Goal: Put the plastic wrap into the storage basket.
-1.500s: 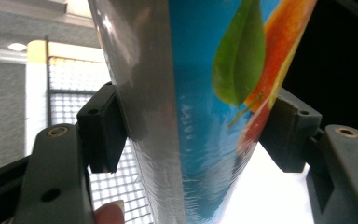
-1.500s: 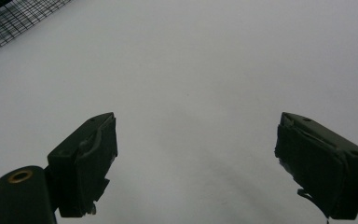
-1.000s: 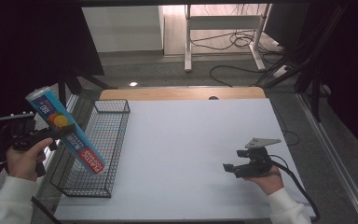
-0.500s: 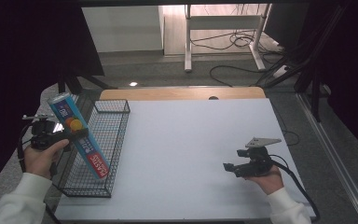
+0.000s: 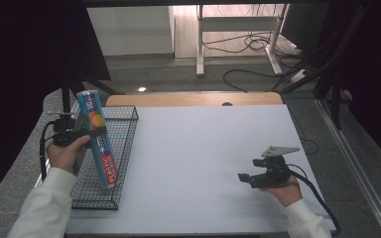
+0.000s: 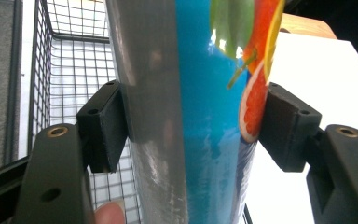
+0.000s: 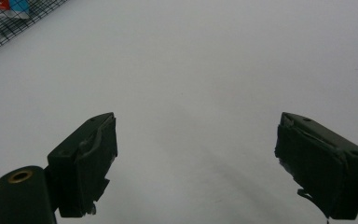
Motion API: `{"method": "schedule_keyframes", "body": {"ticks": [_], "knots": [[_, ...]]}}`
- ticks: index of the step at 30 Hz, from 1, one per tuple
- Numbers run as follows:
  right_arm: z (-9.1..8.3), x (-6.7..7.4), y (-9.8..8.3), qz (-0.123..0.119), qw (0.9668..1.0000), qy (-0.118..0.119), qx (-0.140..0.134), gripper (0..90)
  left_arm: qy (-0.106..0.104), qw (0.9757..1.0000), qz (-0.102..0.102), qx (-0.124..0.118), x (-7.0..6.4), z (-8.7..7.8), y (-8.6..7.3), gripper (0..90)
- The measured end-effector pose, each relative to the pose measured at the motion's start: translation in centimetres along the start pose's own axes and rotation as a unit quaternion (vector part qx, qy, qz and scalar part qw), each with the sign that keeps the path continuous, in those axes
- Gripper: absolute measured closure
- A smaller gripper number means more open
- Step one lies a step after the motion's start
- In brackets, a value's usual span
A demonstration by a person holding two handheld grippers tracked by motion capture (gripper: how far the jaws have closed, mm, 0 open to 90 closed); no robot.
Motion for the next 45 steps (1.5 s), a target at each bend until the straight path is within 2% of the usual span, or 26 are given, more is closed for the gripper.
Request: {"method": "schedule_keyframes", "body": {"ticks": [5,21,29,34,37,40,41,43,45], "knots": [[0.0,-0.1,-0.1,0.002,1.0000,-0.001,0.000,12.7,0.016,0.9996,-0.013,0.020,0.3,1.8,0.0,32.1],[0.2,-0.3,-0.3,0.004,1.0000,-0.001,0.004,12.7,0.052,0.9966,-0.048,0.041,1.5,6.5,0.2,31.7],[0.3,-0.5,-0.5,0.006,1.0000,-0.001,0.007,12.7,0.066,0.9946,-0.060,0.054,2.4,8.1,-0.1,31.3],[0.4,-0.5,-0.6,0.007,0.9999,-0.001,0.009,12.7,0.071,0.9949,-0.050,0.050,2.4,8.2,0.0,30.8],[0.5,-0.5,-0.6,0.006,0.9999,-0.001,0.008,12.7,0.074,0.9951,-0.035,0.056,2.4,8.1,-0.3,29.5],[0.4,-0.4,-0.6,0.007,0.9999,0.000,0.009,12.7,0.089,0.9920,-0.020,0.087,2.5,8.2,-1.4,23.8],[0.4,-0.4,-0.6,0.007,0.9999,0.000,0.008,12.7,0.089,0.9917,-0.018,0.091,2.5,8.3,-1.6,23.8],[0.5,-0.5,-0.6,0.006,0.9999,-0.001,0.008,12.7,0.079,0.9924,-0.024,0.092,2.3,8.3,-1.9,27.3],[0.6,-0.4,-0.7,0.008,0.9999,0.001,0.011,12.7,0.081,0.9922,-0.029,0.091,2.3,8.3,-1.9,29.4]]}}
Point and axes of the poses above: each handheld gripper's, and its own axes: z roughly forward along the jaws, y roughly out of its top, x roughly to its left, the point moved 10 cm from there along z, roughly forward along the jaws, and after that the axes turned 6 degrees about -z, right-handed, at the moved point
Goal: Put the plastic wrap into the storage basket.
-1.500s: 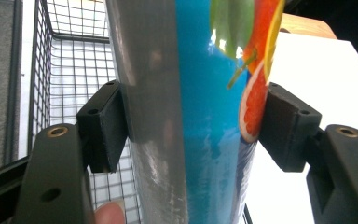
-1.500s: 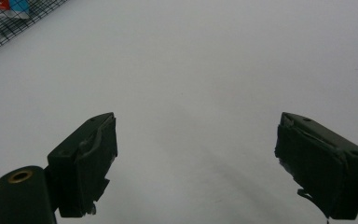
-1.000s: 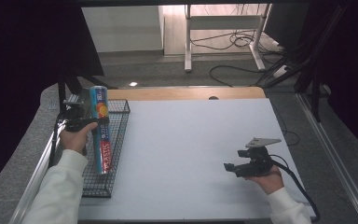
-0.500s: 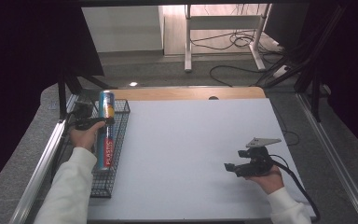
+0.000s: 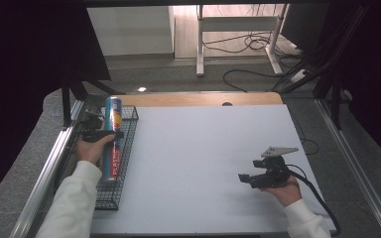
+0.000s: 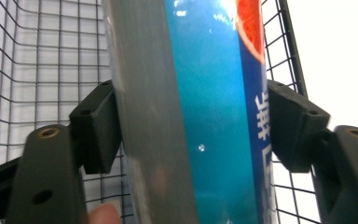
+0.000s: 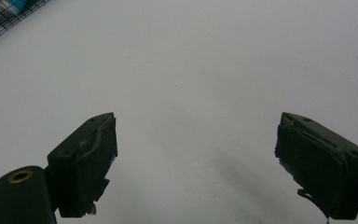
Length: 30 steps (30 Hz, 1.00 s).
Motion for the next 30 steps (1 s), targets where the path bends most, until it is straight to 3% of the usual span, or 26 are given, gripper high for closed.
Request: {"method": "schedule_keyframes", "body": {"ticks": [8,14,18,22,25,30], "knots": [[-0.2,-0.1,0.1,0.004,1.0000,0.001,-0.003,12.7,-0.010,0.9994,-0.029,0.015,0.0,-1.2,0.2,31.2],[-0.3,-0.1,0.3,0.004,1.0000,0.002,-0.008,12.7,-0.009,0.9997,-0.013,0.016,0.0,-4.2,0.1,31.7],[-0.4,0.1,0.6,0.008,0.9999,0.007,-0.013,12.8,-0.032,0.9992,-0.017,0.013,0.0,-6.1,0.0,31.8],[-0.5,0.1,0.8,0.008,0.9998,0.007,-0.017,12.8,-0.047,0.9986,-0.008,0.023,-0.2,-7.3,-0.6,31.9],[-0.5,0.0,0.9,0.007,0.9998,0.006,-0.017,12.8,-0.058,0.9978,-0.004,0.031,-0.4,-7.5,-1.0,31.8],[-0.5,0.1,0.8,0.007,0.9998,0.006,-0.016,12.7,-0.040,0.9980,-0.003,0.049,0.0,-6.2,-1.7,31.8]]}}
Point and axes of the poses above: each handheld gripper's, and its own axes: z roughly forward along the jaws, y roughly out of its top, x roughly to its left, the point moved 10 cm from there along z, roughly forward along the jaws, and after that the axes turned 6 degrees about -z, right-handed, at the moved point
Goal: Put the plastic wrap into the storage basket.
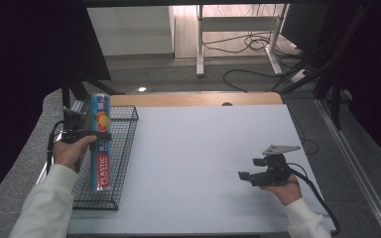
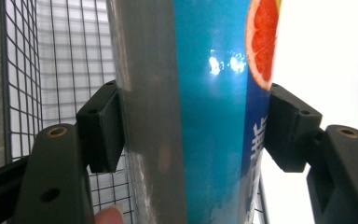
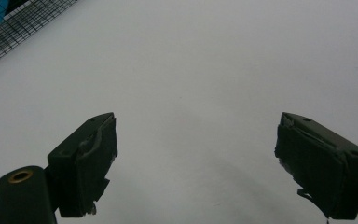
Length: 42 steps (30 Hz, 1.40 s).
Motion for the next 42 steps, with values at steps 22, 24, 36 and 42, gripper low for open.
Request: {"method": "schedule_keyframes", "body": {"ticks": [22,24,36,42], "knots": [[0.2,-0.2,-0.2,-0.003,1.0000,-0.004,0.006,12.7,0.120,0.9921,0.018,0.032,1.6,5.6,-0.7,31.6],[0.3,-0.2,-0.3,0.001,1.0000,-0.004,0.007,12.7,0.123,0.9915,0.009,0.043,2.1,6.4,-0.8,30.9],[-0.2,0.1,-0.5,-0.013,0.9999,-0.005,0.001,12.5,0.059,0.9939,0.079,-0.051,-1.4,2.8,-0.7,18.7],[-0.3,0.2,-0.5,-0.023,0.9997,-0.008,0.001,12.1,0.018,0.9833,0.153,-0.097,-4.3,0.1,-3.5,19.2]]}}
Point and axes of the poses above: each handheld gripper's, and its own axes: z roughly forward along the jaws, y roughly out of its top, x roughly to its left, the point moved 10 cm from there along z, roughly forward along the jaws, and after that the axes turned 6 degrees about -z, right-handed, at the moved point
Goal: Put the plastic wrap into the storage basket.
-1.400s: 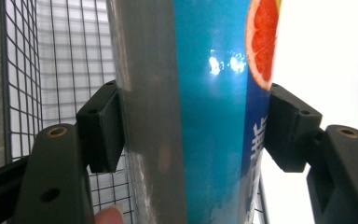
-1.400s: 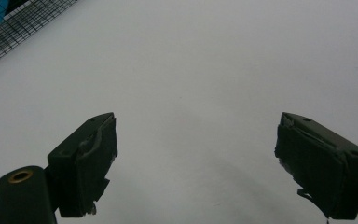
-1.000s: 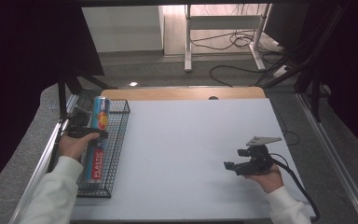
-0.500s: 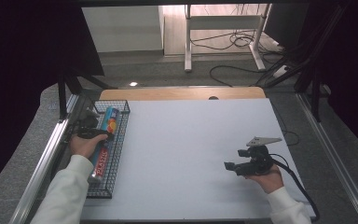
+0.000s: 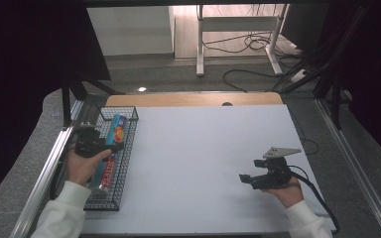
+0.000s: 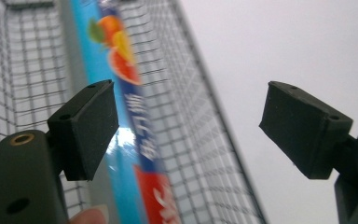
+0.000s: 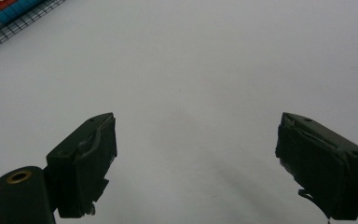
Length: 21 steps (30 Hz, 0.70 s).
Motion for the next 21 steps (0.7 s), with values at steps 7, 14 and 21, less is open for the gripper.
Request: {"method": "schedule_keyframes", "body": {"ticks": [7,14,21], "knots": [[-0.3,0.4,0.1,-0.021,0.9997,-0.002,-0.012,11.5,-0.037,0.9929,0.113,-0.008,-6.6,-2.1,-4.9,20.1],[0.0,0.5,-0.6,-0.049,0.9986,-0.020,0.002,9.1,-0.089,0.9866,0.136,-0.005,-11.6,-0.8,-7.2,20.0],[0.3,0.2,-1.7,-0.062,0.9976,-0.028,0.009,8.8,-0.085,0.9859,0.144,0.001,-12.5,1.4,-8.1,19.8]]}}
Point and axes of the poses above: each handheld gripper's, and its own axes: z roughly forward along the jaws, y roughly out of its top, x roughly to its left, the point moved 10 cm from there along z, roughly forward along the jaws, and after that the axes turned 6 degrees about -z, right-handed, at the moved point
